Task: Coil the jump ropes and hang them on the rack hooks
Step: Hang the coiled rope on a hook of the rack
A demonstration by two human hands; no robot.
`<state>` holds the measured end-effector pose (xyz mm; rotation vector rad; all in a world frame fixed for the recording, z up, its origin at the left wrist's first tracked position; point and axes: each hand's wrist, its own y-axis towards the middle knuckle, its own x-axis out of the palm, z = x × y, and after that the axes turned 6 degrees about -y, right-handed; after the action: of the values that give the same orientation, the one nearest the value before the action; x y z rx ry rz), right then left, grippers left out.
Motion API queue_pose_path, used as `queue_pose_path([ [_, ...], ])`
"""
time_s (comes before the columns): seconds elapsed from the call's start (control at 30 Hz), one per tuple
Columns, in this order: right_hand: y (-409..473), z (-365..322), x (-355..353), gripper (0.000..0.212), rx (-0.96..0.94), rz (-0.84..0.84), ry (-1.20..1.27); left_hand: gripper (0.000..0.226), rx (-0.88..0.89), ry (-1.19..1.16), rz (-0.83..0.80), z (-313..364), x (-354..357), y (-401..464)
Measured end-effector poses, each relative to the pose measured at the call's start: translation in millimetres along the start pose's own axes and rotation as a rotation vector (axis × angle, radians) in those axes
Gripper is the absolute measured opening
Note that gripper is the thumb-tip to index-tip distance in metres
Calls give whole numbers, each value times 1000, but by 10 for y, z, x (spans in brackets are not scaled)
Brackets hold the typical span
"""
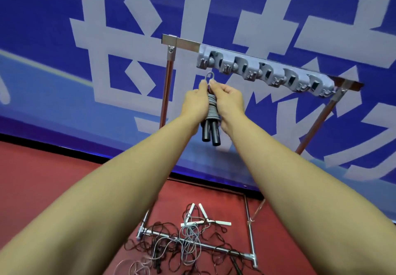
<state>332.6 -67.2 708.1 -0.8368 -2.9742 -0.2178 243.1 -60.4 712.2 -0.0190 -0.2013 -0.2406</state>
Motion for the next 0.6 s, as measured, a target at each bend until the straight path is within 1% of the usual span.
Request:
queue_pose_path([
  [0.07, 251, -66, 101, 22, -39, 15, -50, 46, 13, 3, 34, 115, 13, 223],
  [0.17, 558, -93, 217, 19, -84, 39, -125, 43, 29, 3, 41, 200, 12, 522],
  [0.33, 890, -31, 342, 18, -38, 57, -135, 40, -12, -25, 36, 139, 16, 898],
  [0.43, 956, 86, 322, 17, -8, 61, -157, 47, -50, -18, 7, 0, 20, 1017],
  [0.6, 908, 172, 217, 15, -73, 21, -228, 57, -76, -72, -60, -127, -32, 1063],
])
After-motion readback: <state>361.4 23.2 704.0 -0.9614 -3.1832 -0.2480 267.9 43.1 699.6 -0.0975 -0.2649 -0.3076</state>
